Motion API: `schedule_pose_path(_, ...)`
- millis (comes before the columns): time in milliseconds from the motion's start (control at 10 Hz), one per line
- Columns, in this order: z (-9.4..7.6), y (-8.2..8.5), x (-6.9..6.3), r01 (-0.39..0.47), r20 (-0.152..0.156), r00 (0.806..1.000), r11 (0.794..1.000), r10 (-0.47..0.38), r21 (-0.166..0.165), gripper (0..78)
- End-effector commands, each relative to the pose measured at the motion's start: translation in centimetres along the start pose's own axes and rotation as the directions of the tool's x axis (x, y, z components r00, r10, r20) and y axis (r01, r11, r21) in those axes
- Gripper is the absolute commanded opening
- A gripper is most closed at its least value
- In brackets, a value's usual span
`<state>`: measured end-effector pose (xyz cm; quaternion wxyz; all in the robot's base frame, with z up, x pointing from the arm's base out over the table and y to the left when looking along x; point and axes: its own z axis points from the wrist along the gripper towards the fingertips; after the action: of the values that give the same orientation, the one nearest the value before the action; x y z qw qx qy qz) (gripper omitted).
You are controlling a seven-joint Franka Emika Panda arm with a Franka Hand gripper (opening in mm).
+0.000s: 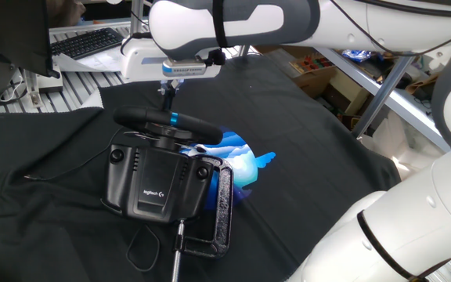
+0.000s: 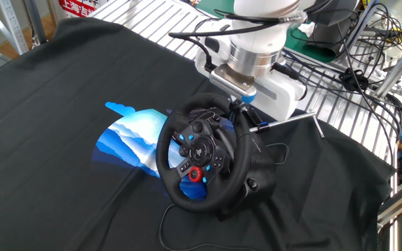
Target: Rotate the steering wheel 90 degrees clockwise
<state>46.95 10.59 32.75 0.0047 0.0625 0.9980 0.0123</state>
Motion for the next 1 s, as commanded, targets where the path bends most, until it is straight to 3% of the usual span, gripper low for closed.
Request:
schedule_pose_path(100, -3.2, 0.6, -0.1, -0.305, -0.060, 0.951, 0.952, 0.303, -0.026, 1.1)
schedule_pose_path(400, -4.7, 0.7, -0.3, -0.482, -0.061, 0.875, 0.876, 0.480, -0.016, 1.1)
schedule_pose_path(500, -4.8, 0.7, -0.2, -0.484, -0.064, 0.874, 0.875, 0.482, -0.019, 1.1)
schedule_pose_path(600, -5.3, 0.7, -0.2, -0.447, -0.063, 0.893, 0.894, 0.445, -0.022, 1.1)
schedule_pose_path(700, -5.3, 0.7, -0.3, -0.371, -0.051, 0.927, 0.929, 0.371, -0.003, 1.1)
schedule_pose_path(800, -5.3, 0.7, -0.5, -0.332, -0.039, 0.942, 0.943, 0.333, 0.024, 1.1)
schedule_pose_path(900, -5.2, 0.7, -1.0, -0.294, -0.012, 0.955, 0.951, 0.297, 0.094, 1.1)
schedule_pose_path(1000, -5.2, 0.7, -1.5, -0.289, -0.013, 0.957, 0.954, 0.291, 0.082, 1.1)
